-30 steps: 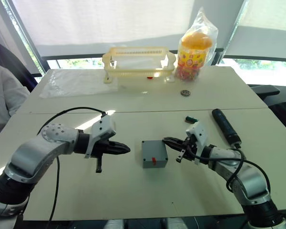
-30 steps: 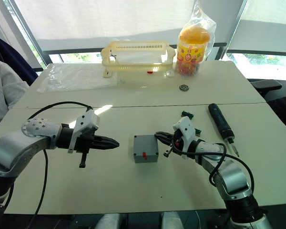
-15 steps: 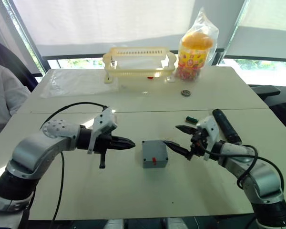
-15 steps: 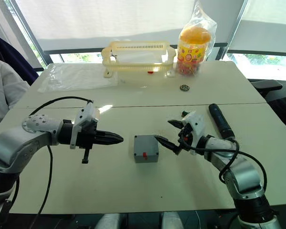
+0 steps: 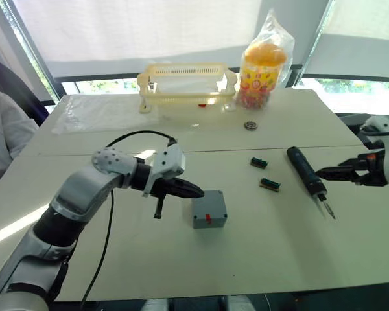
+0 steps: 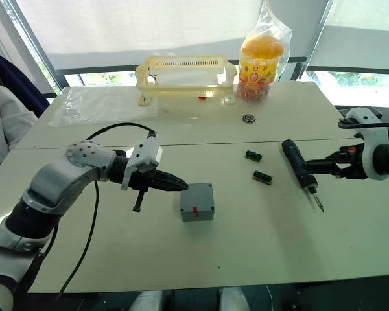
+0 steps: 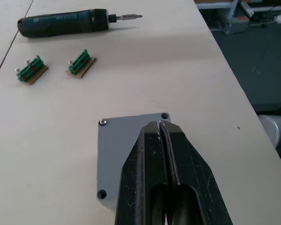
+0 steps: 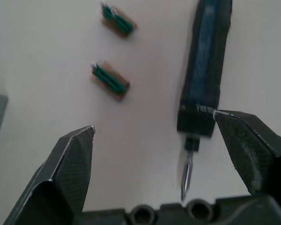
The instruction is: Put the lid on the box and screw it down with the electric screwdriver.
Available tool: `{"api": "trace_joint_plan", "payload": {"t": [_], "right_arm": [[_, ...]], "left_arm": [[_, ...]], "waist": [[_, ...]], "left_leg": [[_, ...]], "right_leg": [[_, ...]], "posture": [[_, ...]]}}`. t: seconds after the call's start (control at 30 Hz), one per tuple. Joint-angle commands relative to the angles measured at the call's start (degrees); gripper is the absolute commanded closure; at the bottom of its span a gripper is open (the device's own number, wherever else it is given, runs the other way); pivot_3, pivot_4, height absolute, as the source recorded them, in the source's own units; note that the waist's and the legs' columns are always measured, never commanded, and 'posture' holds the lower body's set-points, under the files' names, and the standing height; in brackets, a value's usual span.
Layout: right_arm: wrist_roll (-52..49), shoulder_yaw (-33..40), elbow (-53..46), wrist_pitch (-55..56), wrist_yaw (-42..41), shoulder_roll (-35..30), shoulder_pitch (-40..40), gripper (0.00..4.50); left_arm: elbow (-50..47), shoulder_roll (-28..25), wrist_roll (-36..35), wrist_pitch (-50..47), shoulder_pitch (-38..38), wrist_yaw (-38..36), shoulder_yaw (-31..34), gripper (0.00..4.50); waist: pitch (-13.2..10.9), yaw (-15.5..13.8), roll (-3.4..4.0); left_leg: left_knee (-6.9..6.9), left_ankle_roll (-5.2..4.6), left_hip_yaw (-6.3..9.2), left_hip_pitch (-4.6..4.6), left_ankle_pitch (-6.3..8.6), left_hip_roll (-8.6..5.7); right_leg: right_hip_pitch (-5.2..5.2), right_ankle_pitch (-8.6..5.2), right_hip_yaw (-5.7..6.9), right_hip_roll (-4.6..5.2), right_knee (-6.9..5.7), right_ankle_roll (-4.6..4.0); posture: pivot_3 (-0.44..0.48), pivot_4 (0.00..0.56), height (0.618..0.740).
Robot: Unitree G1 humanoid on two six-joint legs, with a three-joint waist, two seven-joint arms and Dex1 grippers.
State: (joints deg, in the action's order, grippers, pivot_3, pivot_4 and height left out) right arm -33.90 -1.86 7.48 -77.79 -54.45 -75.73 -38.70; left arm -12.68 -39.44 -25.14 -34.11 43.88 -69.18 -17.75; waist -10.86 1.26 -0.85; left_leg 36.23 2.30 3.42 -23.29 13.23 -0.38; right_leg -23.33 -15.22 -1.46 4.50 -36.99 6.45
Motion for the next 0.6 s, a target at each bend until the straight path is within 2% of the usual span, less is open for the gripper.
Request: {"api": "trace_joint_plan", "payload": {"t": [0.03, 0.17, 0.3, 0.6], "right_arm": [[6.34, -9.56, 9.27, 1.01, -3.75, 1.37, -7.40, 0.05], [14.45, -18.80, 22.23, 4.79, -6.59, 6.94, -17.05, 0.05], [22.49, -23.89, 34.85, 12.38, -8.74, 12.09, -23.20, 0.05], [33.91, -24.77, 53.43, 22.52, -9.78, 21.63, -29.11, 0.05]], "left_arm": [[0.94, 0.84, 2.26, 2.18, 2.24, -0.26, -0.06, 4.50], [1.03, 1.69, 2.80, 3.50, 1.61, -0.12, 0.77, 4.50], [0.56, 2.39, 2.68, 2.63, 0.17, 1.37, 1.62, 4.50], [-2.89, 2.66, 1.27, -0.95, -3.30, 5.47, 3.91, 4.50]], "waist": [[-0.02, 0.06, 0.06], [-0.05, 0.37, 0.20], [-0.07, 0.06, 0.22], [-0.06, -0.08, 0.23]], "left_leg": [[0.00, 0.00, -0.04, -0.01, 0.00, -0.01], [-0.01, 0.00, -0.08, -0.07, 0.00, -0.01], [-0.02, 0.00, -0.05, -0.13, 0.00, -0.02], [0.01, 0.02, -0.03, -0.12, -0.01, -0.04]], "right_leg": [[-0.02, 0.00, -0.02, 0.01, 0.00, 0.01], [-0.14, 0.02, -0.05, 0.01, -0.02, 0.04], [-0.21, 0.02, -0.04, 0.00, -0.07, 0.05], [-0.19, 0.02, -0.04, 0.01, -0.12, 0.06]], "posture": [[0.000, 0.150, 0.740], [0.000, 0.150, 0.740], [0.000, 0.150, 0.740], [0.000, 0.150, 0.740]]}}
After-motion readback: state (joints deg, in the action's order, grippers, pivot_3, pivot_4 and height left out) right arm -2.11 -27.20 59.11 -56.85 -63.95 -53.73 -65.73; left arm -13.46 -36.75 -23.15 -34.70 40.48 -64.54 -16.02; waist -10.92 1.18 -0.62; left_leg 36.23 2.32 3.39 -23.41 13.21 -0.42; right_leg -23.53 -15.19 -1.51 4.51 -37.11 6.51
